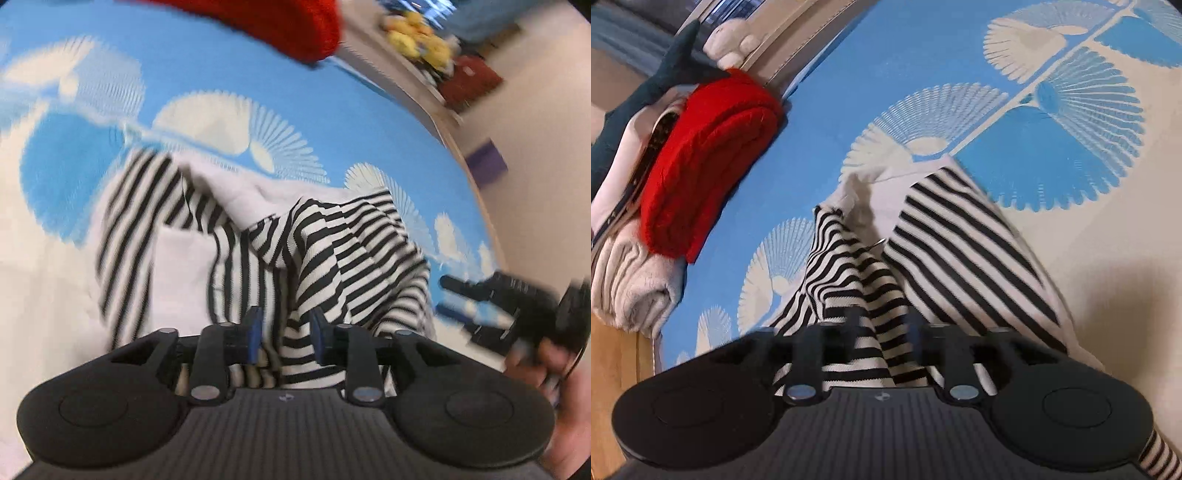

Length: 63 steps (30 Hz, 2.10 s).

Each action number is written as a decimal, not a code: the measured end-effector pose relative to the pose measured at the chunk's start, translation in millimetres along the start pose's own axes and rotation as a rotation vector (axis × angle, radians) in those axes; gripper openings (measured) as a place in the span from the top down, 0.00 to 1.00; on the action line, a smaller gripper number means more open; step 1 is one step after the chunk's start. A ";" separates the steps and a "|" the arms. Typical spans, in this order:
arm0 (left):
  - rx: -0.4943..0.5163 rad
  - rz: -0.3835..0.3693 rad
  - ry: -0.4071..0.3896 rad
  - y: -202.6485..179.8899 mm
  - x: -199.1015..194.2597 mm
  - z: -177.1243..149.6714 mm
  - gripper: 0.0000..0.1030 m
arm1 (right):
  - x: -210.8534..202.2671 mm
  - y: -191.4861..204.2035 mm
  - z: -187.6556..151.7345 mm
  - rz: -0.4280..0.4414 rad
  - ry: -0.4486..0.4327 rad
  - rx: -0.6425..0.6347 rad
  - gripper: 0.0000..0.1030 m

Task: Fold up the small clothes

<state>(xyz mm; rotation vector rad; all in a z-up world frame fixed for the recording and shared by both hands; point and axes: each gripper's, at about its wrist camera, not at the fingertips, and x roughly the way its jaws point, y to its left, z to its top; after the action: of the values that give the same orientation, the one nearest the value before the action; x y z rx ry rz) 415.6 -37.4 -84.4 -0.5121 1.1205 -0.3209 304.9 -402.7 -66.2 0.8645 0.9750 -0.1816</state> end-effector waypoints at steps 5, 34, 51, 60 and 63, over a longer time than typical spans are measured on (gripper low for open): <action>-0.039 -0.015 0.078 -12.2 21.7 -4.8 0.44 | 24.3 17.0 -9.2 0.022 0.060 -0.062 0.47; -0.020 0.186 0.110 30.4 -14.1 -14.1 0.51 | -6.8 -37.2 -50.1 -0.068 0.182 -0.117 0.75; 0.243 0.384 0.105 12.2 -3.9 -13.3 0.92 | 7.1 3.5 -89.4 -0.056 0.375 -0.329 0.98; 0.311 0.255 -0.149 -23.9 -40.3 -11.8 0.85 | -35.1 25.0 -48.7 -0.012 -0.042 -0.382 0.93; 0.327 0.235 -0.116 -24.8 -31.2 -17.7 0.85 | -15.0 25.6 -50.0 0.043 0.023 -0.391 0.80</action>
<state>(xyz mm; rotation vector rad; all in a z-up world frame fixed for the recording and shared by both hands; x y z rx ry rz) 386.9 -46.9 -53.0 -0.1067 0.9795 -0.2587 276.6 -353.5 -53.5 0.5284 0.9711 0.0569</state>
